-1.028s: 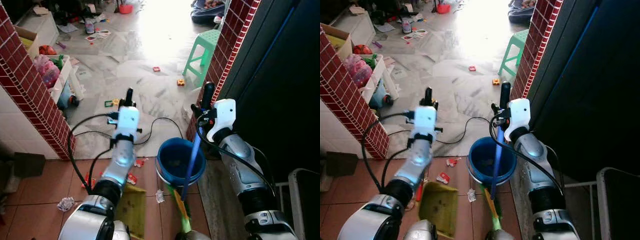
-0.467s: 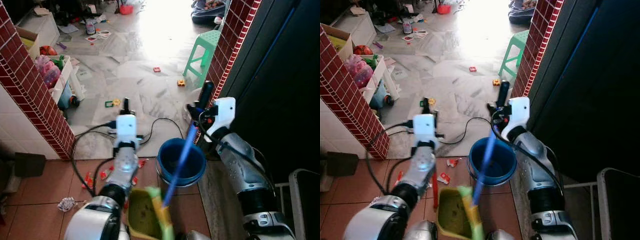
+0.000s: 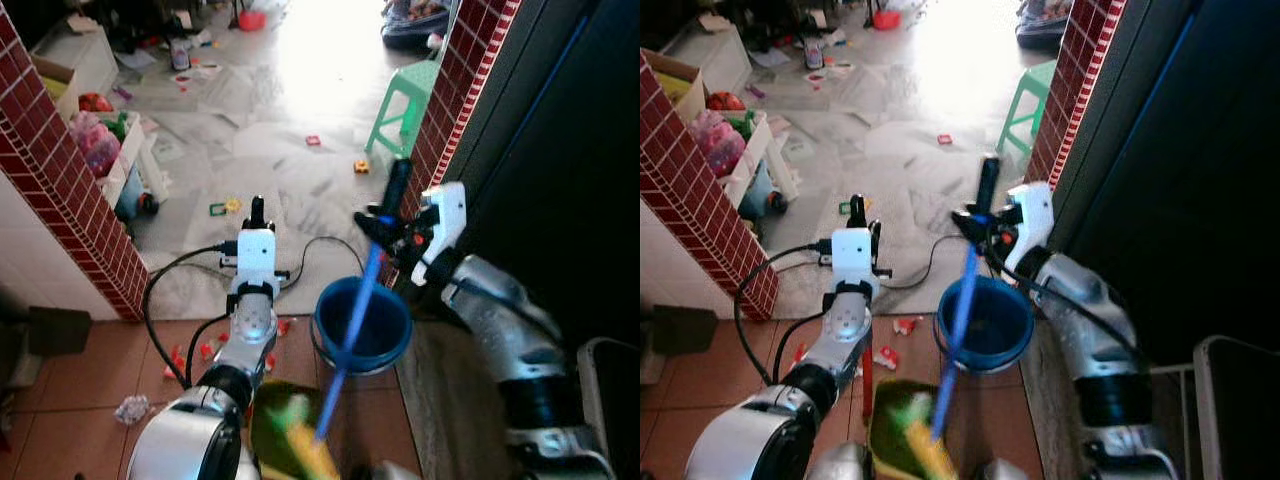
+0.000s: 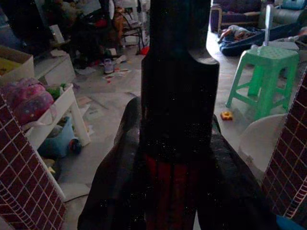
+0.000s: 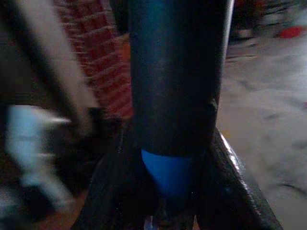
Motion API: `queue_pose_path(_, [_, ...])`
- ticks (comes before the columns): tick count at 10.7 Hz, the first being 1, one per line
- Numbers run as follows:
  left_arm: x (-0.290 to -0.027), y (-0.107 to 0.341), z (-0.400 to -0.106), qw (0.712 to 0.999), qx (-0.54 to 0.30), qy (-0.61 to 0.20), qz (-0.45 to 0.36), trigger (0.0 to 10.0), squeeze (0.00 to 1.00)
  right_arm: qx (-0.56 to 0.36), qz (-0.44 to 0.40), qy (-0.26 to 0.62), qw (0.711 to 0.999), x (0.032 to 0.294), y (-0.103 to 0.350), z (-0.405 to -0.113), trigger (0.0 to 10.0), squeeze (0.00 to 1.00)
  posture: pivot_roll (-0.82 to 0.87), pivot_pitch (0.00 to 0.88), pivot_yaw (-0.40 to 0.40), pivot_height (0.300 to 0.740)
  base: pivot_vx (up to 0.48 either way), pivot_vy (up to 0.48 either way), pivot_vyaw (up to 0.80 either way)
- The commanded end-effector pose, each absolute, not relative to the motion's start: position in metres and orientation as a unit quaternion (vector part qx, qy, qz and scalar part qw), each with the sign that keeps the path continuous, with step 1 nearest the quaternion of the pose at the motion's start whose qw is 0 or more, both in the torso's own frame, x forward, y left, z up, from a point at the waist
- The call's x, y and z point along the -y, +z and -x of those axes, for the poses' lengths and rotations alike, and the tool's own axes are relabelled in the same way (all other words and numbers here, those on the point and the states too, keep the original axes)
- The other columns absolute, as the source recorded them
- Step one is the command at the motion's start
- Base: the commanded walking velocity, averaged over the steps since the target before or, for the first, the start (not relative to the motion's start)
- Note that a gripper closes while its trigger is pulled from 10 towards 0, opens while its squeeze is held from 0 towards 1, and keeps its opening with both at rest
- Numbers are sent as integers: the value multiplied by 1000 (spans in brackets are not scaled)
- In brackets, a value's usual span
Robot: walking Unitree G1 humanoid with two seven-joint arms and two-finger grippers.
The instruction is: Sweep floor
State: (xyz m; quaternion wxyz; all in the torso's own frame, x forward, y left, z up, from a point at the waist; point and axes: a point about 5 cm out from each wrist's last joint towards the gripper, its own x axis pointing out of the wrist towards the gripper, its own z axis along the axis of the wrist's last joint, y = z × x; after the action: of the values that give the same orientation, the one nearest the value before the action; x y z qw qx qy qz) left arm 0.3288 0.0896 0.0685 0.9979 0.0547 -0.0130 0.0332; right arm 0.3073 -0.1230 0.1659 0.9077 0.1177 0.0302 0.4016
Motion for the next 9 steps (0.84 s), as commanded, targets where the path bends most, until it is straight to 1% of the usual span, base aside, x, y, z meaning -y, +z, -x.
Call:
queue_pose_path(1, [-87, 76, -334, 998, 27, 30, -50, 10000, 0, -3, -133, 431, 893, 120, 185, -306, 10000, 0, -68, 15, -39, 740, 0, 0, 0])
queue_pose_path(2, [-87, 76, -335, 998, 22, 30, -54, 10000, 0, 7, -122, 430, 894, 123, 193, -309, 10000, 0, -68, 15, -39, 740, 0, 0, 0])
queue_pose_path(4, [-86, 76, -335, 998, 19, 16, -50, 10000, 0, 17, -58, 420, 905, 140, 203, -313, 10000, 0, -73, 4, -35, 740, 0, 0, 0])
queue_pose_path(6, [-87, 75, -335, 998, 17, 16, -53, 10000, 0, 49, -60, 406, 910, 145, 219, -317, 10000, 0, -81, 0, -29, 740, 0, 0, 0])
queue_pose_path(7, [-87, 74, -335, 998, 13, 12, -55, 10000, 0, 102, -76, 388, 913, 143, 243, -322, 10000, 0, -84, 0, -25, 740, 0, 0, 0])
queue_pose_path(9, [-87, 74, -335, 998, 11, 10, -56, 10000, 0, 127, -58, 381, 914, 141, 251, -322, 10000, 0, -85, 0, -26, 740, 0, 0, 0])
